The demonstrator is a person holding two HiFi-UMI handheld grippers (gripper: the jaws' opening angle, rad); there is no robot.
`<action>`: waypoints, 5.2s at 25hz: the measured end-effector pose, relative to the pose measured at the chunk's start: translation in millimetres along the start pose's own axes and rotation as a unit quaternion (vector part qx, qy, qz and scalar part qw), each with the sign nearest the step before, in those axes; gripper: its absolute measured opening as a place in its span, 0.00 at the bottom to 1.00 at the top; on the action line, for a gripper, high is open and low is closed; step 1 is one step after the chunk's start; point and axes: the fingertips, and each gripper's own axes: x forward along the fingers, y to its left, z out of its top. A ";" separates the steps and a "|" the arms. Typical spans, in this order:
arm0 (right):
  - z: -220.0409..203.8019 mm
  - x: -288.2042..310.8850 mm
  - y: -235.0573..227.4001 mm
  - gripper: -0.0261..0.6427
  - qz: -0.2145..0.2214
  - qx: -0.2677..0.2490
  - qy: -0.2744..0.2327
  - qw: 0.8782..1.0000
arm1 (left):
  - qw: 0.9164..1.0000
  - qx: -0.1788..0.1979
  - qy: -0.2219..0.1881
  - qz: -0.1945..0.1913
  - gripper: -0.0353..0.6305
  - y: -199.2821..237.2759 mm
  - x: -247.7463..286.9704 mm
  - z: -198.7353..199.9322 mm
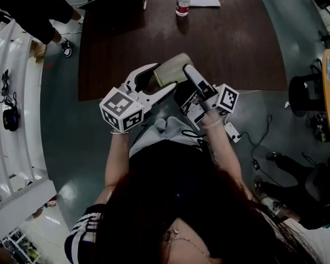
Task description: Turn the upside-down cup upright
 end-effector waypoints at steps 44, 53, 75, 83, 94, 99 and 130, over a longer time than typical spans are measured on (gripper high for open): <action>22.1 -21.5 0.9 0.33 -0.023 -0.118 -0.030 0.992 | 0.996 -0.043 0.022 0.081 0.50 55.0 -18.8 -8.1; 40.5 -30.6 -7.6 0.14 -0.048 -0.150 -0.040 0.987 | 0.994 -0.035 0.060 0.080 0.47 61.0 7.4 -29.4; 49.0 -56.8 -37.9 0.06 -0.102 -0.145 -0.050 0.983 | 0.993 -0.023 0.083 0.084 0.47 112.1 66.4 -88.7; 42.2 -67.6 -43.5 0.06 -0.111 -0.136 -0.040 0.984 | 0.993 -0.004 0.083 0.083 0.47 114.8 84.6 -104.5; 32.0 -82.3 -47.7 0.06 -0.105 -0.105 -0.031 0.988 | 0.994 0.020 0.063 0.084 0.47 122.5 96.2 -124.5; 12.6 -82.0 -49.9 0.06 -0.105 -0.102 -0.032 0.989 | 0.994 0.023 0.057 0.087 0.47 120.3 74.6 -126.1; 3.8 -97.7 -42.7 0.06 -0.091 -0.095 -0.030 0.991 | 0.990 0.080 0.074 0.093 0.47 91.6 73.1 -147.7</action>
